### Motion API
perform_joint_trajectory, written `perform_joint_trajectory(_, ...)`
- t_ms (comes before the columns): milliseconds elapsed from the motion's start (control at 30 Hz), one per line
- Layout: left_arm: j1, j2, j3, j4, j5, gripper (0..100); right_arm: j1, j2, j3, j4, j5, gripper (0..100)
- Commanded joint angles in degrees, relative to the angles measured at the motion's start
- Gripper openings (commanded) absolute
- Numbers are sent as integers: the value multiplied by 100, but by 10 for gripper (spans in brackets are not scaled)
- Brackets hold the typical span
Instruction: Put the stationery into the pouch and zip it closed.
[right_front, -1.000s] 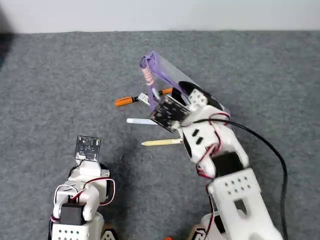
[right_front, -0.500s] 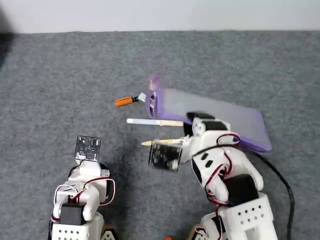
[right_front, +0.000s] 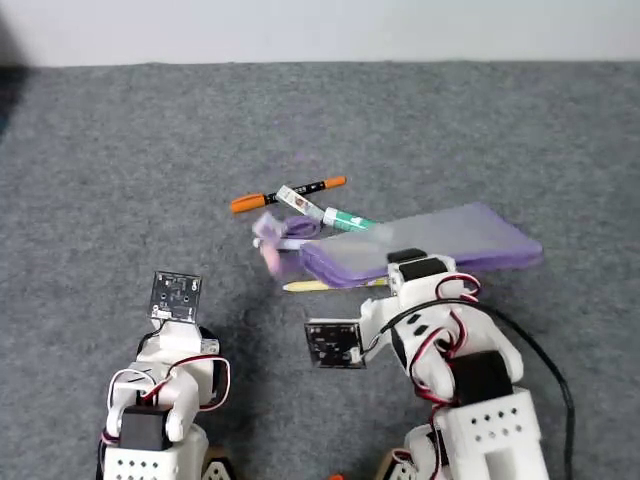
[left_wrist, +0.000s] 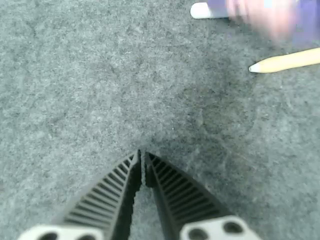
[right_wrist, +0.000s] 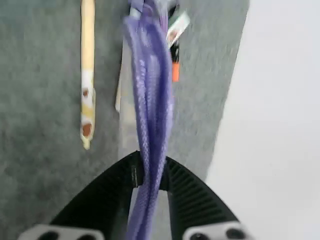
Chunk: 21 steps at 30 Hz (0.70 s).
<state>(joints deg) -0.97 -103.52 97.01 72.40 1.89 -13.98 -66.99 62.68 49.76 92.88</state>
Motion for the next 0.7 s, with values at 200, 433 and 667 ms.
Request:
perform_joint_trajectory(200,-35,-79,-57,-9,53,14,699,-66,2356,-3670,932,9)
perform_joint_trajectory(433,-35,-79,-57,-9,53,14,954,-66,1978,-3204,0,9)
perform_joint_trajectory(667,-35,-79,-57,-9,53,14,945,101,677,-1402,-914,9)
